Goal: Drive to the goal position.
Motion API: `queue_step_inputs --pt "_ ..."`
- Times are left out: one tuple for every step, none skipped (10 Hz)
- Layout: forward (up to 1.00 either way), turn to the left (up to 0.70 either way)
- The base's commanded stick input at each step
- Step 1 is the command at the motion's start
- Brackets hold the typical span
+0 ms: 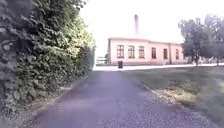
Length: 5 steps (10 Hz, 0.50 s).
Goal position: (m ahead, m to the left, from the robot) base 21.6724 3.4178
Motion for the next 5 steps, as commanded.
queue_step_inputs --pt "0.70 -0.13" --pt "0.70 -0.09" --pt "0.70 -0.01" --pt "0.70 0.00" --pt "0.70 0.04"
